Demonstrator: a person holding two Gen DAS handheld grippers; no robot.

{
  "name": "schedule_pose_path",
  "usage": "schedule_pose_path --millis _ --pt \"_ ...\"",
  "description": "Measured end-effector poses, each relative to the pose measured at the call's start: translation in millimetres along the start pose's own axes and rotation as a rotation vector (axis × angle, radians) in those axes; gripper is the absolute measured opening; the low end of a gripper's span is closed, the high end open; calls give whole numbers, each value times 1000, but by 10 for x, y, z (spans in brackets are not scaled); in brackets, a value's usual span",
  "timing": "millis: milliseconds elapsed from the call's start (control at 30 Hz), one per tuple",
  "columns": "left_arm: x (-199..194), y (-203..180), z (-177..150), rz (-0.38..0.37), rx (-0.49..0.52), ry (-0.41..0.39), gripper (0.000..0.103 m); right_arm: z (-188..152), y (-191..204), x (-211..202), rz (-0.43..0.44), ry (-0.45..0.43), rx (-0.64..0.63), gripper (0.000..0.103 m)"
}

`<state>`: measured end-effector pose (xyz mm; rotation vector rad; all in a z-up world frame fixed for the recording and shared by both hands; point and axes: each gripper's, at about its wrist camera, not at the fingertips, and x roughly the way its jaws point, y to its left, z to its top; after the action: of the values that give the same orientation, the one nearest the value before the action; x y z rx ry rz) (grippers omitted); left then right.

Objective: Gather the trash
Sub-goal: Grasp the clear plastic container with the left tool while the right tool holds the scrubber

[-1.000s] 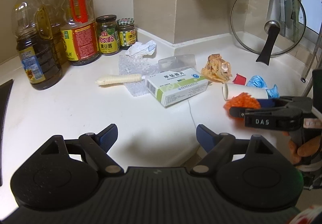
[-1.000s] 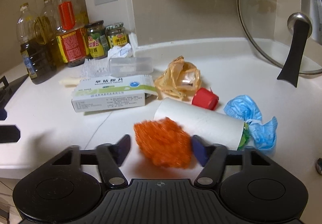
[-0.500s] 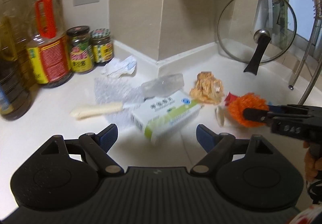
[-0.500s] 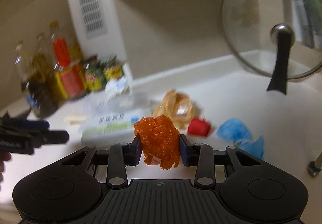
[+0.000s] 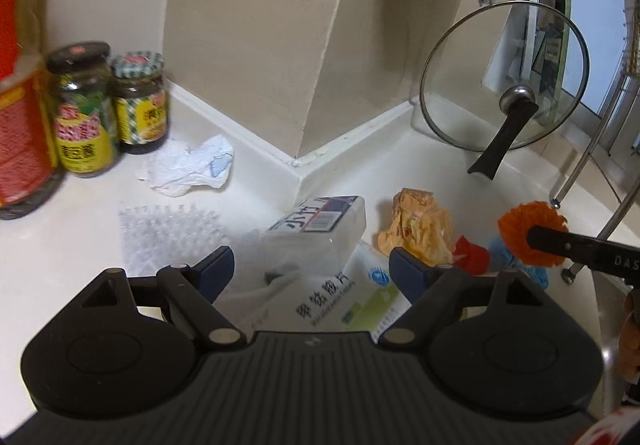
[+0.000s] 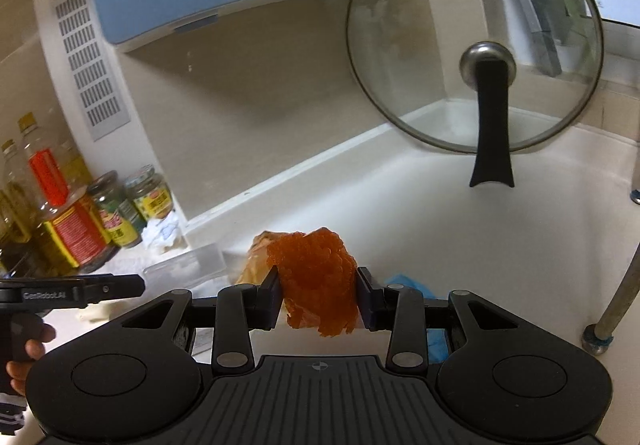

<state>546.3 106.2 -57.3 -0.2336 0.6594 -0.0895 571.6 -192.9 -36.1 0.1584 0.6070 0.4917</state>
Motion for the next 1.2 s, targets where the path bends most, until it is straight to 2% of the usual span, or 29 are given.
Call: schedule_pose_path --millis 167,367,433,500,600,967,1200 --pt "203 119 45 -49 -28 18 78 11 -48 23 -34 -2 9 39" --pt "381 133 97 -54 -9 40 78 10 -94 32 -61 2 24 39" --pt "420 123 98 -59 3 46 75 6 -96 30 -68 3 24 39" --pt "464 109 99 -55 18 58 64 -6 -104 28 -73 4 24 39" --pt "485 91 89 -49 27 59 63 -17 -116 23 -77 7 28 39" --pt "79 -101 122 -22 66 -47 61 -21 -159 -114 -46 -2 23 39" --pt "-388 -281 5 1 23 -109 61 -53 -169 -290 12 -2 4 39"
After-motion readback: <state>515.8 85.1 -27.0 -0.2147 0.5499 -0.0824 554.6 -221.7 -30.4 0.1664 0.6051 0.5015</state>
